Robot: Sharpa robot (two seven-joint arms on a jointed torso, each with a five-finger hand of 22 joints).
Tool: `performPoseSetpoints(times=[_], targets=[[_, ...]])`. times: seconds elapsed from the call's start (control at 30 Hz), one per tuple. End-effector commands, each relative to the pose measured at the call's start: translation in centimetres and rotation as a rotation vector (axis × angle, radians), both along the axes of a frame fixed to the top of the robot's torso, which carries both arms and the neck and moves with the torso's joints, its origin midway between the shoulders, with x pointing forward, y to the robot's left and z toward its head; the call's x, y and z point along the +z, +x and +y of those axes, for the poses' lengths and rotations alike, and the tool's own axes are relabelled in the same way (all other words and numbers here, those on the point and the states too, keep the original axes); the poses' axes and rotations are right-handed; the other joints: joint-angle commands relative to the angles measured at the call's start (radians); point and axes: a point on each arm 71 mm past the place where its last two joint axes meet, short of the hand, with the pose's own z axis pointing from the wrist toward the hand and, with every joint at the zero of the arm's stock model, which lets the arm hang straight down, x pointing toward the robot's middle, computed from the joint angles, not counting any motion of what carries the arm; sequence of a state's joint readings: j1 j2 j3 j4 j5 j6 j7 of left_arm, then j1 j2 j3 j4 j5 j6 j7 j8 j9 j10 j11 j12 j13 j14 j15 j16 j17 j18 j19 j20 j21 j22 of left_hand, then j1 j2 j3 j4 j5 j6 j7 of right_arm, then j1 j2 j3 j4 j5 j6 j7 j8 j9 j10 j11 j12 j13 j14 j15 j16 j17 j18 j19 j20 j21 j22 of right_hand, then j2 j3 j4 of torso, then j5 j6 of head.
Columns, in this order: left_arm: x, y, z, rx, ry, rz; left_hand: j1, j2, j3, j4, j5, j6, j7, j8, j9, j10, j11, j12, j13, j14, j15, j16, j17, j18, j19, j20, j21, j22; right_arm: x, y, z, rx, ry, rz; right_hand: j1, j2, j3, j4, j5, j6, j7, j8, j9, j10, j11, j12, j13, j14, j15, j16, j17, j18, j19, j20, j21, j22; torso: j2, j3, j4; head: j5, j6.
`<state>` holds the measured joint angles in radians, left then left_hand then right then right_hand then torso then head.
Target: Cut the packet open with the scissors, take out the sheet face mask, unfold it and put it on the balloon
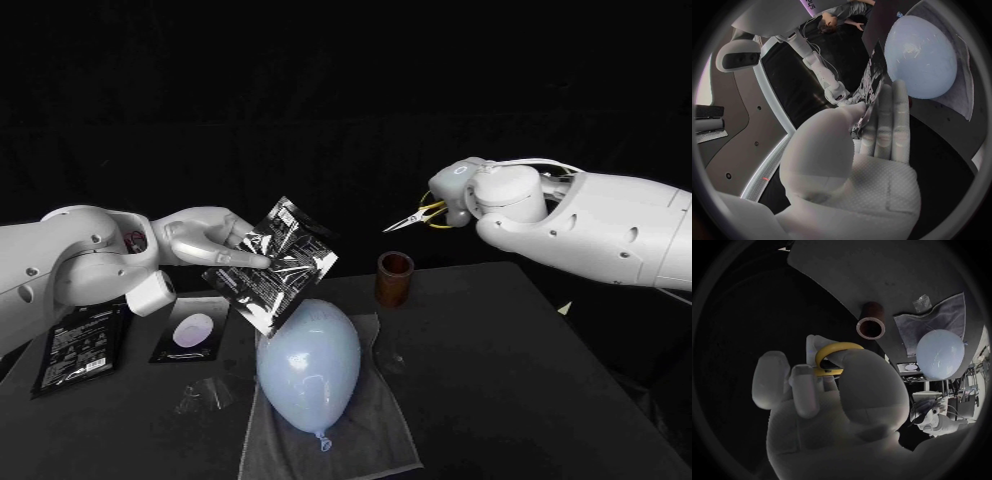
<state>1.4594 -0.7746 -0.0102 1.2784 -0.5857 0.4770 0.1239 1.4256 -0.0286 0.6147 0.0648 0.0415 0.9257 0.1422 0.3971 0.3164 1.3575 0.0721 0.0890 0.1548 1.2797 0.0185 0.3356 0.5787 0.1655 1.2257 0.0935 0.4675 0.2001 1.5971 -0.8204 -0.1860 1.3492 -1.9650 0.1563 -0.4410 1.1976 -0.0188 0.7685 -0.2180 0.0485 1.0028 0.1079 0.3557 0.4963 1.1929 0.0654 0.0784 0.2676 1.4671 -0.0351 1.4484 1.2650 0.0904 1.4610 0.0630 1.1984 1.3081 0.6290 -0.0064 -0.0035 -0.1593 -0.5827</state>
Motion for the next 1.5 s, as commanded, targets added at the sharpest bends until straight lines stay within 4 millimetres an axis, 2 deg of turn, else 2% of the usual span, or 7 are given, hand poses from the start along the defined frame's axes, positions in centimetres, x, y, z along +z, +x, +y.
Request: performPoseSetpoints(times=[0.03,0.3,0.63,0.7,1.17,1.37,1.5], targets=[[0.2,-0.1,-0.2,-0.008,-0.028,-0.001,0.002,0.006,-0.001,-0.001,0.007,0.006,0.002,0.003,0.181,0.004,-0.002,-0.004,0.001,0.0,-0.01,0.003,0.001,0.012,-0.003,-0.003,0.005,0.001,0.3,0.2,0.7,-0.021,-0.185,-0.051,-0.004,-0.013,0.007,0.002,0.0,-0.001,-0.01,0.005,0.002,0.254,-0.044,0.002,0.003,0.047,-0.009,-0.002,-0.002,-0.017,0.007,-0.003,-0.007,0.075,0.0,-0.0002,0.0004,-0.004,-0.001],[0.2,-0.2,-0.3,-0.012,-0.028,0.0,0.002,0.006,-0.001,-0.001,0.007,0.006,0.002,0.003,0.181,0.004,-0.002,-0.004,0.001,0.0,-0.01,0.003,0.001,0.012,-0.003,-0.003,0.005,0.001,0.1,0.5,2.0,-0.005,-0.287,-0.081,-0.01,-0.046,0.023,-0.003,0.001,-0.008,-0.016,0.008,0.007,0.239,-0.047,-0.005,0.007,0.039,-0.011,-0.022,-0.043,-0.009,-0.006,-0.005,-0.049,0.055,-0.001,-0.0006,-0.0003,-0.006,-0.001],[0.2,-0.3,-0.4,-0.016,-0.026,0.003,0.002,0.005,0.001,-0.001,0.007,0.007,0.003,0.001,0.182,0.005,-0.002,-0.005,0.002,0.0,-0.009,0.003,0.003,0.012,-0.005,-0.002,0.007,0.003,-1.1,0.8,2.6,-0.005,-0.351,-0.073,-0.011,-0.078,0.032,-0.01,0.0,-0.073,-0.023,-0.051,-0.015,0.088,-0.044,-0.019,-0.01,0.028,-0.02,-0.062,-0.105,0.014,-0.045,-0.017,-0.185,-0.009,0.0,0.0009,-0.0006,-0.006,-0.001],[0.2,-0.3,-0.4,-0.016,-0.026,0.004,0.002,0.005,0.001,-0.001,0.007,0.007,0.003,0.001,0.182,0.005,-0.002,-0.005,0.002,0.0,-0.009,0.003,0.003,0.012,-0.005,-0.002,0.007,0.003,-1.4,0.8,2.7,-0.004,-0.357,-0.069,-0.013,-0.084,0.035,-0.01,0.0,-0.099,-0.028,-0.071,-0.022,0.012,-0.043,-0.018,-0.035,0.026,-0.013,-0.075,-0.122,0.022,-0.061,-0.018,-0.243,-0.037,0.0,0.0009,-0.0006,-0.007,-0.004],[0.2,-0.4,-0.3,-0.019,-0.021,0.008,0.002,0.005,0.001,-0.001,0.007,0.007,0.003,0.001,0.182,0.005,-0.002,-0.005,0.002,0.0,-0.009,0.003,0.003,0.012,-0.005,-0.002,0.007,0.003,-3.1,0.9,2.9,-0.016,-0.394,-0.028,-0.005,-0.092,0.038,-0.021,0.0,-0.117,-0.034,-0.086,-0.025,-0.027,-0.046,-0.012,-0.062,0.018,-0.015,-0.101,-0.164,0.033,-0.081,-0.02,-0.316,-0.071,0.0,0.0004,-0.0002,-0.007,-0.007],[0.2,-0.4,-0.3,-0.018,-0.019,0.009,0.002,0.005,0.001,-0.001,0.007,0.007,0.003,0.001,0.182,0.005,-0.002,-0.005,0.002,0.0,-0.009,0.003,0.003,0.012,-0.005,-0.002,0.007,0.003,-3.6,1.0,2.7,-0.041,-0.42,0.0,0.001,-0.094,0.034,-0.03,0.0,-0.118,-0.034,-0.09,-0.024,-0.054,-0.046,-0.006,-0.082,-0.02,-0.012,-0.161,-0.261,0.055,-0.137,-0.02,-0.46,-0.133,0.0,0.0003,-0.0001,-0.009,-0.009],[0.1,-0.4,-0.3,-0.018,-0.018,0.009,0.002,0.005,0.001,-0.001,0.007,0.007,0.003,0.001,0.182,0.005,-0.002,-0.005,0.002,0.0,-0.009,0.003,0.003,0.012,-0.005,-0.002,0.007,0.003,-3.9,1.0,2.7,-0.044,-0.431,0.008,0.003,-0.093,0.031,-0.032,0.0,-0.117,-0.035,-0.091,-0.023,-0.053,-0.048,0.0,-0.085,-0.028,-0.012,-0.172,-0.277,0.057,-0.147,-0.02,-0.476,-0.138,0.0,0.0006,-0.0011,-0.009,-0.009]])
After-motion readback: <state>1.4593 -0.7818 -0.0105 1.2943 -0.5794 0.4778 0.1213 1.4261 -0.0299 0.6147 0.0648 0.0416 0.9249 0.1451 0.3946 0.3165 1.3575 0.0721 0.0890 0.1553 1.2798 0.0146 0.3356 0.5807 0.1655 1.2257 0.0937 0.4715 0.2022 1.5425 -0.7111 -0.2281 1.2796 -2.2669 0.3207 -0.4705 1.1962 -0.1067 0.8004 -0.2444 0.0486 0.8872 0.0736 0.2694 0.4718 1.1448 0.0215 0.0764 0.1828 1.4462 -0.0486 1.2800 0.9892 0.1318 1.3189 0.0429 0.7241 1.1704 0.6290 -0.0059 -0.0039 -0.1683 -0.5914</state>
